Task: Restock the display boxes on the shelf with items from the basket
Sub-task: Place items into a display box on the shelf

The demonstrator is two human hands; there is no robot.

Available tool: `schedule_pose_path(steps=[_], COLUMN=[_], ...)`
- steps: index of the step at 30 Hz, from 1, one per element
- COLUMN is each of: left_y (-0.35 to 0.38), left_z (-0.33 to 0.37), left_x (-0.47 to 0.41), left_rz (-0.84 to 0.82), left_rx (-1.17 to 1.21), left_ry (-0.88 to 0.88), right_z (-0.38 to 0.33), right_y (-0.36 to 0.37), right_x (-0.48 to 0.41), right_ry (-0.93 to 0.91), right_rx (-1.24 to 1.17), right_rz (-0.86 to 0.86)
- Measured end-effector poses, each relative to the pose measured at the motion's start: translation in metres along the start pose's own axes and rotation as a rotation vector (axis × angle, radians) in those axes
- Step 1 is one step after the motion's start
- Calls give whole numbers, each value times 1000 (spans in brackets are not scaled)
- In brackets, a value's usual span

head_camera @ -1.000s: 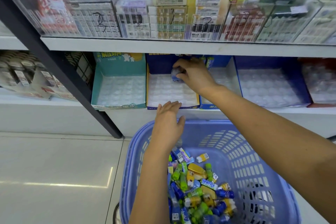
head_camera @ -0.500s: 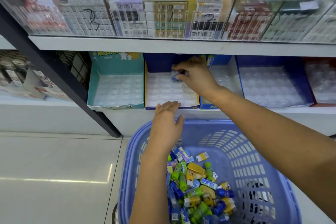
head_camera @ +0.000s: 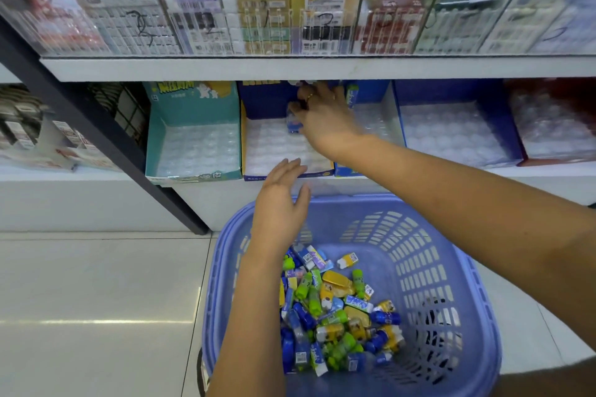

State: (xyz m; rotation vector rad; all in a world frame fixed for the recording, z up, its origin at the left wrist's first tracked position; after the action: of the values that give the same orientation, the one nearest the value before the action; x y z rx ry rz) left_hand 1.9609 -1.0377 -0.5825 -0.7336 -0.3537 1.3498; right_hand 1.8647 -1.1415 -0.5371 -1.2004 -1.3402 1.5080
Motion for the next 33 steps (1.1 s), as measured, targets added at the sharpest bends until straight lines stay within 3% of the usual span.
schedule_pose_path(steps=[3, 5, 7, 10, 12, 16, 20, 25, 30, 33], left_y=[2, 29, 73, 132, 164, 204, 206, 201, 204, 204], left_z=[9, -6, -32, -66, -77, -94, -102, -119, -128, -129], left_x=[15, 21, 36, 79, 110, 159, 149, 134, 131, 131], left_rz=[97, -60, -361, -717, -862, -1100, -960, -776, -725, -720], left_rx=[73, 34, -120, -266, -287, -398, -460, -543, -499, -445], left_ry=[10, -95, -218, -303, -293, -224, -264, -288, -296, -327], right_z=[-11, -5, 2, 8, 11, 13, 5, 1, -10, -6], right_y=[-13, -9, 25, 112, 163, 229, 259, 289, 307, 309], right_x=[48, 85, 114, 160, 194, 243, 247, 245, 261, 267], right_ry=[-88, -29, 53, 145, 179, 267, 366, 421, 378, 418], right_rx=[-215, -430, -483, -367, -336, -386, -459, -367, -385, -380], right_rz=[72, 77, -75, -515, -719, -920, -898, -1001, -1078, -1027])
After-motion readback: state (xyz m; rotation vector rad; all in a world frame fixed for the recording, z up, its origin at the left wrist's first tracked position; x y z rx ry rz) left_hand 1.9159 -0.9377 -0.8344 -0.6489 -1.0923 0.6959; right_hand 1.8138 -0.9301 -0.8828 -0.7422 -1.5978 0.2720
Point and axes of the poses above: each hand's wrist, its own x-axis away from the middle knuckle, its own y-axis out of the palm, z = x × y, the point moved 8 cm from there along -x, towards the middle knuckle, and after that the axes turned 1 degree about -x, right-handed, at the moved point
